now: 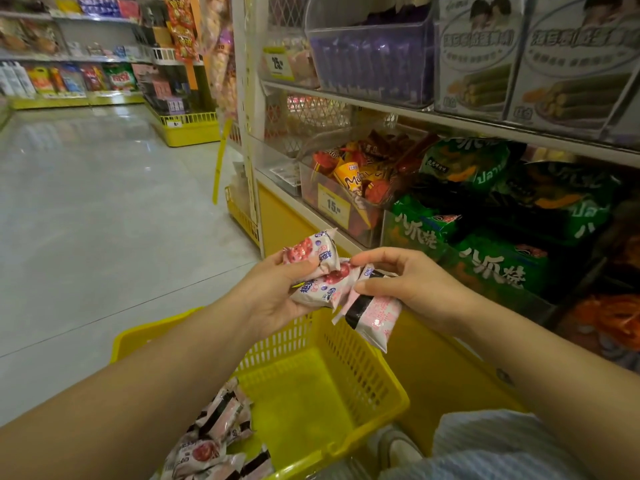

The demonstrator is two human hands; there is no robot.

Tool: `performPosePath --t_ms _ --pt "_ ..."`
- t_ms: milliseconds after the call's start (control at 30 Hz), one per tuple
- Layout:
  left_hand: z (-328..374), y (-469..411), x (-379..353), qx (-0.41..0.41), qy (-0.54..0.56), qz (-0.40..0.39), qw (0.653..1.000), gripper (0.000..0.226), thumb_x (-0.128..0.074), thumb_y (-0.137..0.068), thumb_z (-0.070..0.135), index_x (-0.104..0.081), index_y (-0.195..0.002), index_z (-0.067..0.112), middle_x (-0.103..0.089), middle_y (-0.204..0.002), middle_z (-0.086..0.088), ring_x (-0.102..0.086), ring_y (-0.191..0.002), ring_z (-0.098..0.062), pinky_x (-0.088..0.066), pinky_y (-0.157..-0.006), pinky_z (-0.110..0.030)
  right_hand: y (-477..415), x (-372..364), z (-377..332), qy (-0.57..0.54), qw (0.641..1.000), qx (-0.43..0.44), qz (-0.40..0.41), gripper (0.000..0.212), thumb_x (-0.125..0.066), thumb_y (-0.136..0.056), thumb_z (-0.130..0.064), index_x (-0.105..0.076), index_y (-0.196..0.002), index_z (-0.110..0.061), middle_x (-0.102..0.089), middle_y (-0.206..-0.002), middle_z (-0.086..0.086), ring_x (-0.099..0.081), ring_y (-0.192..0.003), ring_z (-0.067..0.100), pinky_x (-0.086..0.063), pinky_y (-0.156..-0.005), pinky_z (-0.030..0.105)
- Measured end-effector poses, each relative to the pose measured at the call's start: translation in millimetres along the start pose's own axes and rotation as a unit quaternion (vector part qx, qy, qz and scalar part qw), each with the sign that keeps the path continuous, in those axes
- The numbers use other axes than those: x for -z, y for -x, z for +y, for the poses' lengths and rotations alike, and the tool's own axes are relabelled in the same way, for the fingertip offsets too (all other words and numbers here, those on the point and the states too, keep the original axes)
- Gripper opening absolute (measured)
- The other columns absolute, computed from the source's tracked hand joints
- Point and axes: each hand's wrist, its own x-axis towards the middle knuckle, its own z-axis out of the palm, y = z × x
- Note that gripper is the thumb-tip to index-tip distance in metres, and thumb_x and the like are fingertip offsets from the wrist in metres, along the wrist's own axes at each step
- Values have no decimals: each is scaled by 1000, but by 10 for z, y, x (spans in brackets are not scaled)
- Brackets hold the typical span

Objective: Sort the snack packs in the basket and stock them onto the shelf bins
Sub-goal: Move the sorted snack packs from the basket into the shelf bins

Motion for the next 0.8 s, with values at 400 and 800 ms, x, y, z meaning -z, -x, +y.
performPosePath --t_ms 400,800 --pt "117 2 45 -19 20 71 997 21 -58 -94 20 -59 -111 9 -73 -97 -15 -72 -87 -28 -59 -60 -43 -9 4 -75 3 999 30 45 37 -74 -76 -1 -70 -107 -20 -74 -96 5 -73 -81 23 -59 -64 27" --pt "450 25 379 -91 -382 16 920 33 -71 -82 8 -52 -106 20 -71 -96 -6 -71 -87 -16 -60 -68 -33 128 52 -209 62 991 105 51 39 -77 -75 -10 -70 -109 -28 -75 -96 0 -71 -89 26 -59 -77 41"
